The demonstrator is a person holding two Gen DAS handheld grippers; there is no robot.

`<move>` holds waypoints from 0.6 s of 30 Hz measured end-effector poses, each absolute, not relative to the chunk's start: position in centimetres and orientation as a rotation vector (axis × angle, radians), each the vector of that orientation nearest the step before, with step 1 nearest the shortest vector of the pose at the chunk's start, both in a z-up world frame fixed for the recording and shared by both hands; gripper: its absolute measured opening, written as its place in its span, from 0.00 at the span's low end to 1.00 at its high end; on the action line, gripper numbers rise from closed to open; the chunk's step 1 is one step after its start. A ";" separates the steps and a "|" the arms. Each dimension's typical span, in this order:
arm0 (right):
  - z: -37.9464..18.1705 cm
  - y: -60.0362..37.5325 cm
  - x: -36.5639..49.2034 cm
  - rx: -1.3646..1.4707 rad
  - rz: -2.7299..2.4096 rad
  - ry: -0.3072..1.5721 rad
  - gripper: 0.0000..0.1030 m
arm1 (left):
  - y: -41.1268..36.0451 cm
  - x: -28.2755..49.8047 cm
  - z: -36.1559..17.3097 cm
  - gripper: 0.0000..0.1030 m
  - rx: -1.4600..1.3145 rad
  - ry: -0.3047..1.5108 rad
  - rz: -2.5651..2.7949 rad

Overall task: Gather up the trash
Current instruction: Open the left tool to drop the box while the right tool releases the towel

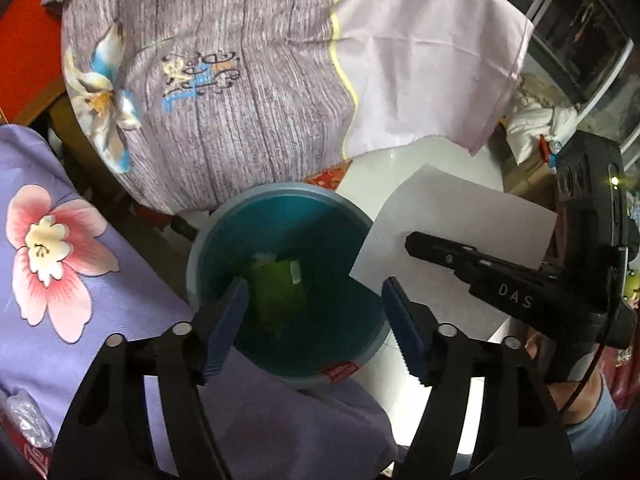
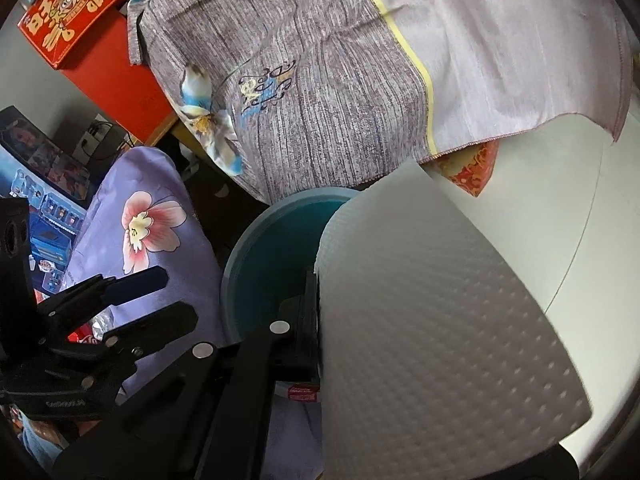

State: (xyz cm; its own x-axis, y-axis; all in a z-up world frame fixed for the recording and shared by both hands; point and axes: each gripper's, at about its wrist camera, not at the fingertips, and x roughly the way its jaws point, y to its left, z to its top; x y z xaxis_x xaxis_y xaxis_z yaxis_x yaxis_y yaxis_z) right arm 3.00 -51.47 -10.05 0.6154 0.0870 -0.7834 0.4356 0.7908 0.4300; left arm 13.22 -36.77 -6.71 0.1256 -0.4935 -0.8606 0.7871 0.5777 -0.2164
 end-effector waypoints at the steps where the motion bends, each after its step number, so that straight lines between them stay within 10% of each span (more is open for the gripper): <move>1: -10.1 -51.4 3.1 0.645 -0.215 0.901 0.05 | -36.5 13.2 -6.7 0.73 0.325 1.091 -0.950; 8: -11.6 -50.6 4.4 0.648 -0.192 0.956 0.06 | -33.1 13.9 -7.6 0.87 0.320 1.092 -0.846; 10: -12.2 -50.2 5.0 0.656 -0.183 0.972 0.17 | -32.0 14.1 -7.9 0.89 0.312 1.099 -0.815; 12: -12.6 -50.0 5.5 0.675 -0.171 0.979 0.63 | -31.2 14.2 -8.0 0.90 0.304 1.104 -0.805; 18: -12.6 -49.1 6.9 0.665 -0.161 0.987 0.64 | -29.4 14.2 -8.2 0.92 0.284 1.108 -0.780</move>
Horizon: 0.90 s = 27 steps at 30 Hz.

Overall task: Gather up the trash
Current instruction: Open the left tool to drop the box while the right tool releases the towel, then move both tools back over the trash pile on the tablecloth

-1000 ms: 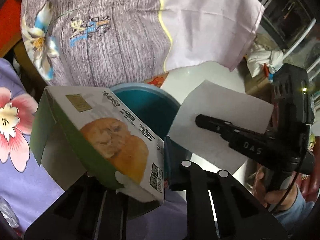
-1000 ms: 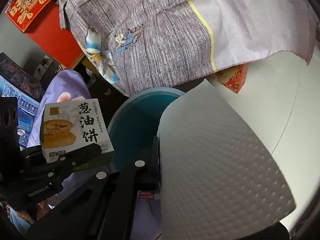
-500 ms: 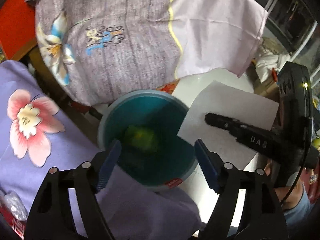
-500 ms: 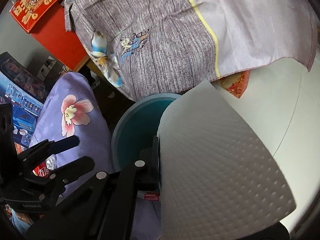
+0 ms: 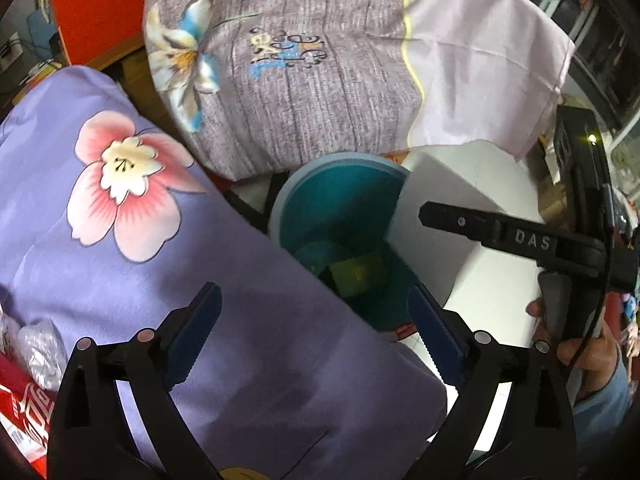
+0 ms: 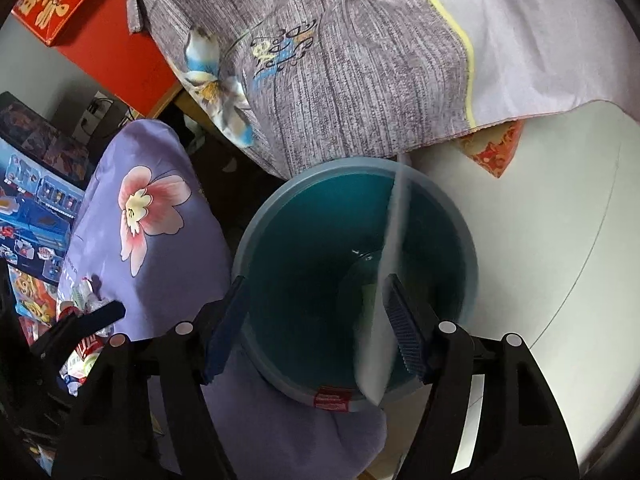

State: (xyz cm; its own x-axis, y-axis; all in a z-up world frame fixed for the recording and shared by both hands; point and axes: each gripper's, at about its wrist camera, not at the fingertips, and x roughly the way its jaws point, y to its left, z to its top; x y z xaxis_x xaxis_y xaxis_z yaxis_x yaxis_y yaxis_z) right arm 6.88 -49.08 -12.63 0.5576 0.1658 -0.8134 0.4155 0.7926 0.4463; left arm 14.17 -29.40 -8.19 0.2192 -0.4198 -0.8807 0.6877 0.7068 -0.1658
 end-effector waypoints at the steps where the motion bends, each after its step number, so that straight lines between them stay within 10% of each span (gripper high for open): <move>1: -12.6 -48.9 7.0 0.664 -0.160 0.990 0.64 | -29.2 14.1 -8.2 0.92 0.285 1.105 -0.776; 27: -7.9 -38.9 5.6 0.571 -0.084 1.030 0.75 | -15.5 10.4 -4.5 0.96 0.179 1.030 -0.624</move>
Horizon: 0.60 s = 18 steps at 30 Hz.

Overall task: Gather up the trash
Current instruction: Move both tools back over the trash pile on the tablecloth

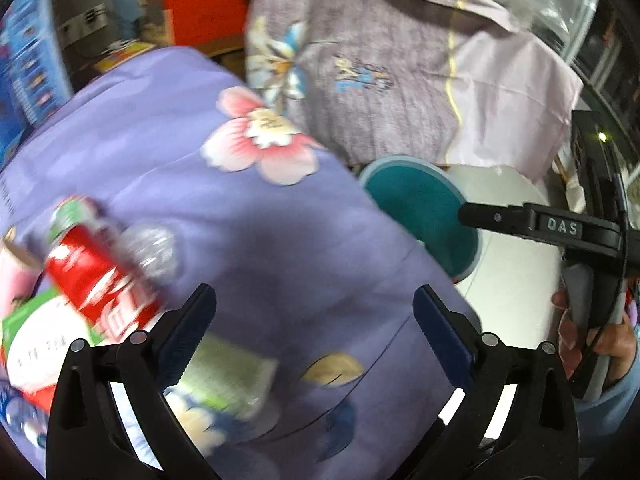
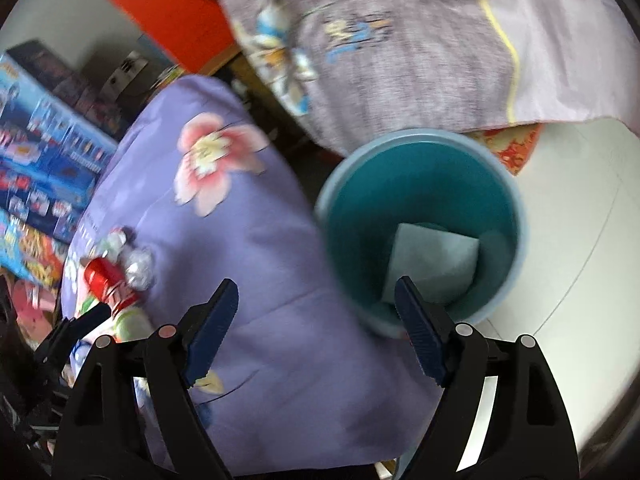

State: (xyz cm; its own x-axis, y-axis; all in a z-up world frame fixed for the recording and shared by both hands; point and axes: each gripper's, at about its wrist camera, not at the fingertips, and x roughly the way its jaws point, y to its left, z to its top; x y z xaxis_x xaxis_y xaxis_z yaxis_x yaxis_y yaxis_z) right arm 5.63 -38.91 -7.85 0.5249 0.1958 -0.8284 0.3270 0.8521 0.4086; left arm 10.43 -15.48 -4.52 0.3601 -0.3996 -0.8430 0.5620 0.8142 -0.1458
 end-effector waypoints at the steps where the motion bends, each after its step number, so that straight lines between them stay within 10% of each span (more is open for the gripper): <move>1: -7.6 -37.9 5.7 0.559 -0.069 1.031 0.75 | -14.3 10.3 -4.4 0.96 0.164 1.028 -0.610; 18: -6.5 -22.7 8.3 0.313 0.181 1.136 0.75 | 2.7 7.7 -4.5 0.96 0.097 1.015 -0.385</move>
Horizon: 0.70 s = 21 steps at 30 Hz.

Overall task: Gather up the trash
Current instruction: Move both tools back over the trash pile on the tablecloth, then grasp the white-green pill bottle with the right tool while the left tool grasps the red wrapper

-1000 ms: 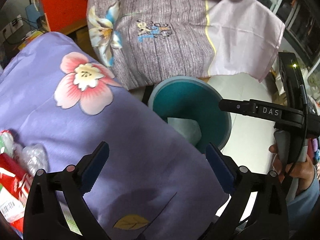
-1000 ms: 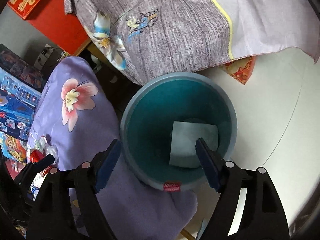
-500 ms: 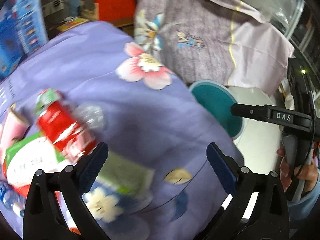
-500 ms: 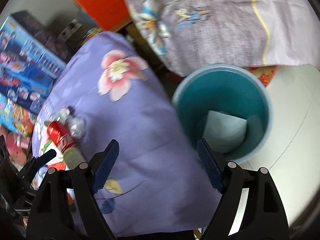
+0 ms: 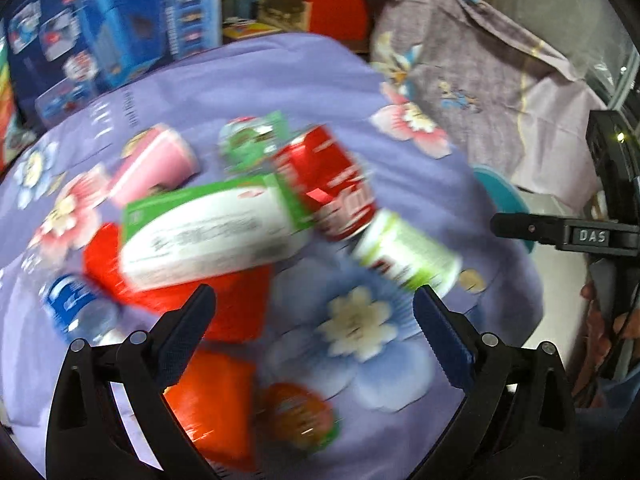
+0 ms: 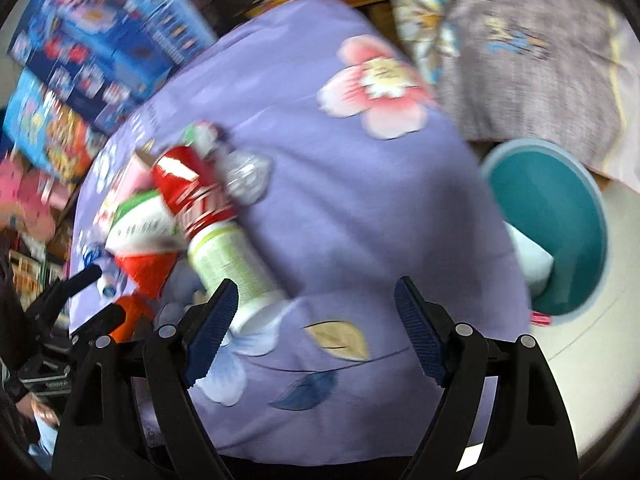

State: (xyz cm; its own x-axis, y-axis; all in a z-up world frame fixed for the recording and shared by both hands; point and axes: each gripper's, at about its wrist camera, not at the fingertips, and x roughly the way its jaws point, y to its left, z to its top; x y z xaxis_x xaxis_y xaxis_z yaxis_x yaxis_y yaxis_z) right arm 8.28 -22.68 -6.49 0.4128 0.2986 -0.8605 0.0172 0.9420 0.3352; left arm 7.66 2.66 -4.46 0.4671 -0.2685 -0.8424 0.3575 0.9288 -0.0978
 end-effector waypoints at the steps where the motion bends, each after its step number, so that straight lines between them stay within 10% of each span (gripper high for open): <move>1: -6.6 -21.8 8.4 0.296 0.194 1.141 0.75 | 3.4 7.5 -4.7 0.96 0.096 1.020 -0.374; 16: -9.9 -12.0 11.8 0.039 0.295 1.229 0.74 | 10.3 5.5 -8.5 0.96 0.025 1.088 -0.353; 19: -10.1 -10.9 11.3 0.017 0.332 1.253 0.46 | 10.6 5.3 -9.1 0.96 0.018 1.092 -0.363; 21: -10.4 -10.6 10.9 0.039 0.370 1.289 0.47 | 10.7 5.2 -9.5 0.92 0.016 1.094 -0.364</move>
State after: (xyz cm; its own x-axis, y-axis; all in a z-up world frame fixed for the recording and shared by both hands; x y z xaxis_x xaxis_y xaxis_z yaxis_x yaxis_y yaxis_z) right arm 10.86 -10.56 -10.36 0.2276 0.2900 -0.9296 -0.2467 0.9407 0.2331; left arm 5.18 10.75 -9.49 0.4057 -0.2806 -0.8699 0.2966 0.9406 -0.1651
